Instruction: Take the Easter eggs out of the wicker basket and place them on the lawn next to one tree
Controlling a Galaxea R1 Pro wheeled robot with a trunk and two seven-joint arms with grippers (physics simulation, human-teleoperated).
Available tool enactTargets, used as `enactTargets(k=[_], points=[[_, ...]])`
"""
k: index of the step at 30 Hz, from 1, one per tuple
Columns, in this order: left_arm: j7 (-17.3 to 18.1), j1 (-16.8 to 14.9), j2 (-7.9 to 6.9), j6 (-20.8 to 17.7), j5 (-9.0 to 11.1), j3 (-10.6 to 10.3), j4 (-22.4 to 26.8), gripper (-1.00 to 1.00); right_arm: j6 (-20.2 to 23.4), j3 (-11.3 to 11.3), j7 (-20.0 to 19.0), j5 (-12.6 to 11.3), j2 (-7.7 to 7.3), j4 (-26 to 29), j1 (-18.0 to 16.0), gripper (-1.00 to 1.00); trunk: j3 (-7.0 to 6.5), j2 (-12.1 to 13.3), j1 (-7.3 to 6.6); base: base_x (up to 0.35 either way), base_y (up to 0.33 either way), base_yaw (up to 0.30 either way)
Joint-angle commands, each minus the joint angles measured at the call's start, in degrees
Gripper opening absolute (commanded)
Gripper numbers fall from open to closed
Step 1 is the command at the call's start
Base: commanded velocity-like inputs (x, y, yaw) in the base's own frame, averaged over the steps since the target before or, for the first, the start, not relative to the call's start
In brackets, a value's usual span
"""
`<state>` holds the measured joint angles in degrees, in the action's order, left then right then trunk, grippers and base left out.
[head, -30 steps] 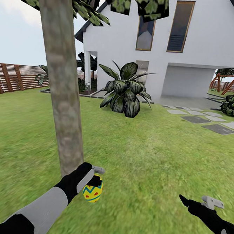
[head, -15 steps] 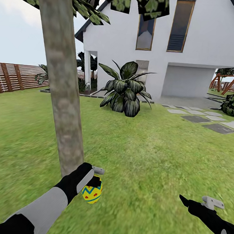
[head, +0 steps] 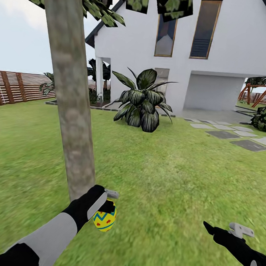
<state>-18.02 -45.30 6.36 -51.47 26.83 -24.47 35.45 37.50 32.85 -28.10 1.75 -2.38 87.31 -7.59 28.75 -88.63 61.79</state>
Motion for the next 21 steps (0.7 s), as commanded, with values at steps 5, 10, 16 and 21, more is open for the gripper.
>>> enactTargets(k=[5,10,16,21], points=[[-0.5,-0.1,-0.03,-0.1,0.6,-0.2,0.1,-1.00,0.3,-0.1,-0.4,0.2,0.01,0.1,-0.1,1.00,0.97,-2.1,1.10,0.000,0.000,0.000],[-0.4,-0.1,-0.11,-0.2,1.0,-0.2,0.4,-1.00,0.3,-0.2,-0.2,0.2,0.01,0.1,-0.1,1.00,0.97,-2.1,1.10,0.000,0.000,0.000],[-0.5,-0.1,-0.12,-0.2,1.1,-0.2,0.5,-1.00,0.3,-0.3,-0.2,0.2,0.04,0.1,-0.1,1.00,1.86,-4.1,2.20,0.000,0.000,0.000],[-0.5,-0.1,-0.12,-0.2,1.1,-0.2,0.7,-1.00,0.3,-0.3,-0.3,0.2,0.04,0.1,-0.1,1.00,2.76,-6.1,3.30,0.000,0.000,0.000]])
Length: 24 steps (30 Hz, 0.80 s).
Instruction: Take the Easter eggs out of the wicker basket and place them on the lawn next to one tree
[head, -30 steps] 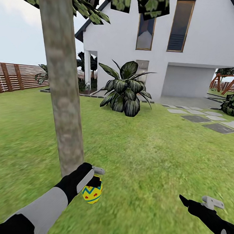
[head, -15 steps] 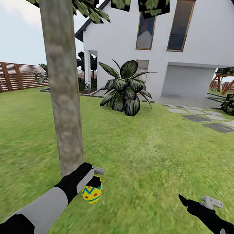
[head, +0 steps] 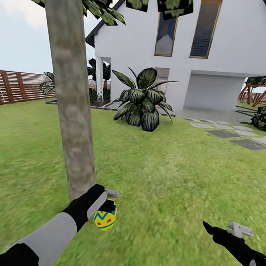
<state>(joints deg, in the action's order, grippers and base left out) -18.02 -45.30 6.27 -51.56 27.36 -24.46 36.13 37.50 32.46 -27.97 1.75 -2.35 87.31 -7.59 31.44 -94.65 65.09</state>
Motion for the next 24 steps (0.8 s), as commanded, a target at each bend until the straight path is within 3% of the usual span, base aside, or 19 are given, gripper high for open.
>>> enactTargets(k=[1,24], points=[[-0.5,-0.1,-0.03,-0.1,0.6,-0.2,0.1,-1.00,0.3,0.1,-0.4,0.2,0.00,0.1,-0.1,1.00,0.25,-0.4,0.22,0.000,0.000,0.000],[-0.5,-0.1,-0.03,-0.1,0.2,-0.2,0.1,-1.00,0.3,0.0,-0.4,0.3,0.24,0.1,-0.1,1.00,4.38,-9.7,5.27,0.000,0.000,0.000]])
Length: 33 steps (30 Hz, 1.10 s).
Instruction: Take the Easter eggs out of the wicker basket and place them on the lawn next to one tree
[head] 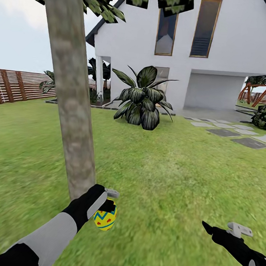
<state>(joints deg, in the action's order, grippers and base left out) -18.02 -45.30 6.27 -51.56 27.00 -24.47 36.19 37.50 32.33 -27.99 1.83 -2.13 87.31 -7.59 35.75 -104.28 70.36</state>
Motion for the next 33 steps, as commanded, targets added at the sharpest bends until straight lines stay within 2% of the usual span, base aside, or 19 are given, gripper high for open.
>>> enactTargets(k=[1,27,33], points=[[-0.5,-0.1,-0.03,-0.1,0.6,-0.2,0.0,-1.00,0.3,0.1,-0.4,0.2,0.01,0.1,-0.1,1.00,0.25,-0.4,0.22,0.000,0.000,0.000],[-0.5,-0.1,-0.23,-0.1,0.5,-0.2,-0.7,-1.00,0.3,0.0,-0.5,0.4,0.27,0.1,-0.1,1.00,4.91,-10.9,5.93,0.000,0.000,0.000],[-0.7,-0.1,-0.39,0.0,0.6,-0.1,-2.8,-1.00,0.4,0.0,-0.6,0.2,0.15,0.1,-0.1,1.00,5.99,-13.3,7.25,0.000,0.000,0.000]])
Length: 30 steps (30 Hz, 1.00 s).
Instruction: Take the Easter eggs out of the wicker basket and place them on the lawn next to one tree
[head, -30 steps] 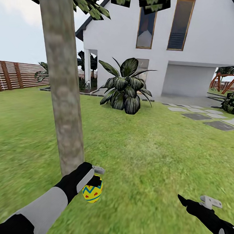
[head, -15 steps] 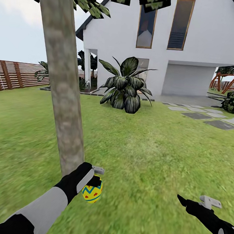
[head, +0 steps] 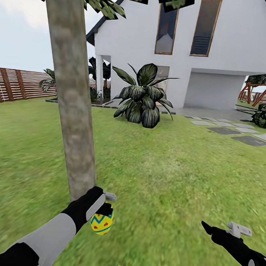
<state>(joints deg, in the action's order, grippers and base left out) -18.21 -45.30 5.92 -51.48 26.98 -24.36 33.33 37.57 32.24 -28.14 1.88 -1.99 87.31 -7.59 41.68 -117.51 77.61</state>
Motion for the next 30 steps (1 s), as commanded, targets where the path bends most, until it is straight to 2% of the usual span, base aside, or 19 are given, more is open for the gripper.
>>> enactTargets(k=[1,4,6,10,30], points=[[-0.5,-0.1,-0.09,-0.1,0.6,-0.2,0.0,-1.00,0.3,0.1,-0.4,0.1,0.04,0.1,-0.1,1.00,0.24,-0.4,0.22,0.000,0.000,0.000],[-0.4,-0.1,-0.23,-0.2,0.6,0.2,-0.1,-1.00,0.5,-0.7,-0.5,0.1,0.24,0.5,-0.1,1.00,0.78,-1.6,0.88,0.000,0.000,0.000],[-0.4,-0.1,-0.28,-0.2,0.6,0.3,-0.1,-1.00,0.7,-3.5,-0.4,0.2,0.31,0.6,-0.1,1.00,1.14,-2.5,1.32,0.000,0.000,0.000],[-0.4,-0.1,-0.35,-0.2,0.5,0.3,-0.1,-1.00,0.7,-4.7,-0.4,0.1,0.32,0.6,-0.1,1.00,1.86,-4.1,2.19,0.000,0.000,0.000],[-0.3,0.0,-0.47,-1.2,0.4,0.3,0.0,-1.00,0.8,-4.9,-0.4,0.1,0.32,0.3,-0.1,1.00,5.45,-12.1,6.59,0.000,0.000,0.000]])
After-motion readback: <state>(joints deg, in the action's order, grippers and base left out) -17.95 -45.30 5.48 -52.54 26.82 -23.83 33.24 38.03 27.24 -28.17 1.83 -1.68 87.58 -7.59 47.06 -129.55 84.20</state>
